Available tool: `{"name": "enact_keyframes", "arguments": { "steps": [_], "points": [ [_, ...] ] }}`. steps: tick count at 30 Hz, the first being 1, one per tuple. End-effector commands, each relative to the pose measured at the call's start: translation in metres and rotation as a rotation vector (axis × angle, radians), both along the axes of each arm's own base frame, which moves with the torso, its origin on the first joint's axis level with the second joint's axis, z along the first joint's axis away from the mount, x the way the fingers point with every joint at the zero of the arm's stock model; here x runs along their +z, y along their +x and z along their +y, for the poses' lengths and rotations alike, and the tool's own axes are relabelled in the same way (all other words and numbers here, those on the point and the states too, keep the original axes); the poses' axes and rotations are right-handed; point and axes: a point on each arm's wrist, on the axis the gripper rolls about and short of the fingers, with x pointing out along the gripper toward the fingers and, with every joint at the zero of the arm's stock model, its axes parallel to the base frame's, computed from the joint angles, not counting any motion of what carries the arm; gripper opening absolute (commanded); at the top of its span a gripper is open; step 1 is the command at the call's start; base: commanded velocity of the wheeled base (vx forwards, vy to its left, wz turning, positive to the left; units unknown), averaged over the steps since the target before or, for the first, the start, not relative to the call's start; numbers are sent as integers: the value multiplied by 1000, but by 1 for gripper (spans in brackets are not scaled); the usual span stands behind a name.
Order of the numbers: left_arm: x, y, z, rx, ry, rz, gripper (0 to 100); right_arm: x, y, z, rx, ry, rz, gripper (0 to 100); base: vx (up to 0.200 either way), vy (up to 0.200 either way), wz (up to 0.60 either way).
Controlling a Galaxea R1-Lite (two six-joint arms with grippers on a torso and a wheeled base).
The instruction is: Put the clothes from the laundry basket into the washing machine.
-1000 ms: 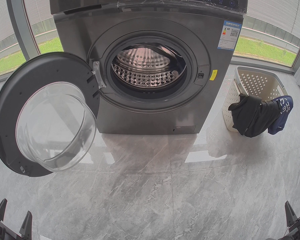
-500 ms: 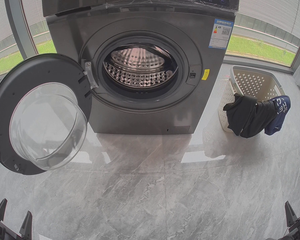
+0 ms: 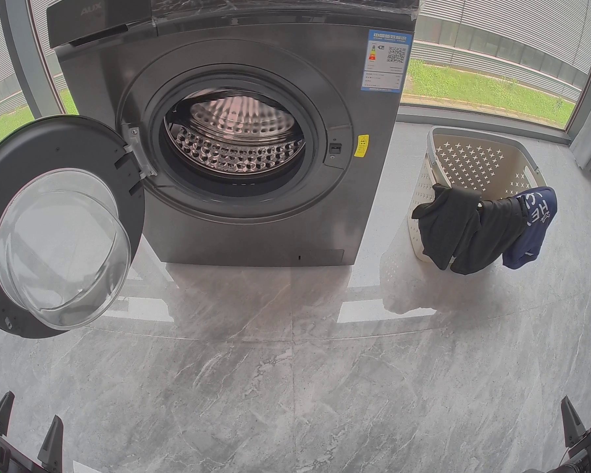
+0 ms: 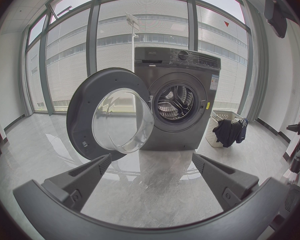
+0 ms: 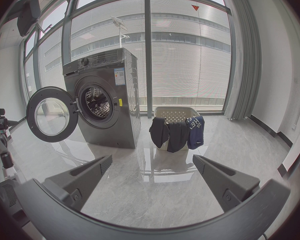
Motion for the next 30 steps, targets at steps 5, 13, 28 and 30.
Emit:
{"name": "enact_keyframes", "arguments": {
  "steps": [5, 13, 28, 30],
  "points": [
    [-5, 0, 0, 0, -2, 5, 100, -5, 0, 0, 0, 0, 6, 100, 200, 0, 0],
    [-5, 0, 0, 0, -2, 5, 100, -5, 0, 0, 0, 0, 6, 100, 75, 0, 0],
    [-5, 0, 0, 0, 0, 7, 100, -5, 0, 0, 0, 0, 6, 100, 0, -147, 0],
    [-5, 0, 0, 0, 0, 7, 100, -5, 0, 0, 0, 0, 6, 100, 0, -200, 0]
  ]
}}
